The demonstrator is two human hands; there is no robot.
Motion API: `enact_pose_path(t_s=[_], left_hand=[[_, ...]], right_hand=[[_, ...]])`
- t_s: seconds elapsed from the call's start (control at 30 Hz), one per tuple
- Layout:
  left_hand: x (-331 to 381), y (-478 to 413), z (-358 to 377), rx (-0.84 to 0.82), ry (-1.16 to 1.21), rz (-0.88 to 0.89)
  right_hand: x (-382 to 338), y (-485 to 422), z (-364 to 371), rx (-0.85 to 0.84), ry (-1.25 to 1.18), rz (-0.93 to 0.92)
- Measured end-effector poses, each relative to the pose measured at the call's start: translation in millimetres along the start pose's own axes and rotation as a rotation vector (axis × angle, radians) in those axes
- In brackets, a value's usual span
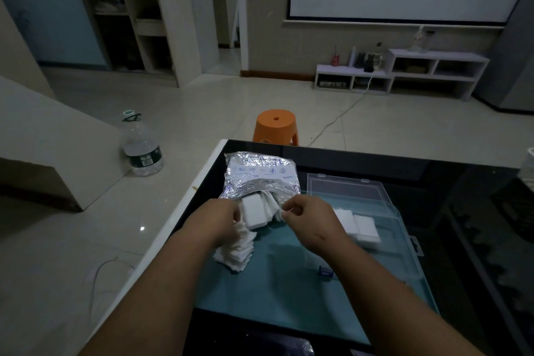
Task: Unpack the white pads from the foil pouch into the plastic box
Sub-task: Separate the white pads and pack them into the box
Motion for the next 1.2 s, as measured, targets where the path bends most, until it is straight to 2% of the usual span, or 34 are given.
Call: enact_pose_path(t_s=[0.2, 0.43, 0.6, 0.77, 0.83, 0.9, 1.0, 1.2], left_hand=[[8, -1, 0, 0.009, -0.068, 0.041], [19, 4, 12, -0.056, -0.251, 0.067], [22, 7, -7, 0.056, -0.269, 0.026], [36, 16, -49, 0.259, -0.292, 0.04], [39, 18, -59, 0.316, -0.203, 0.054], [38, 17, -59, 0.338, 0.029, 0.052], [31, 7, -48, 0.296, 0.418, 0.007], [32, -6, -21, 0.196, 0.942, -0.044]], right_hand=[[0, 0, -1, 0.002, -0.01, 0.008], [1, 1, -2, -0.01, -0.009, 0.004], [0, 0, -2, -0.012, -0.009, 0.005], [-1, 0, -7, 0.014, -0.028, 0.007], [-2, 0, -10, 0.029, -0.041, 0.005], [-1, -1, -14, 0.048, -0.054, 0.005], [4, -3, -23, 0.069, -0.085, 0.023], [13, -6, -41, 0.103, -0.18, 0.023]])
Point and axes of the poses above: each hand's wrist, its own y-axis away from the middle knuckle, its own z-axis out of the palm, x = y × z, the point moved 9 cm from there along -y, towards the middle knuckle, and after that the axes turned 6 degrees about z, right-handed, at the moved point
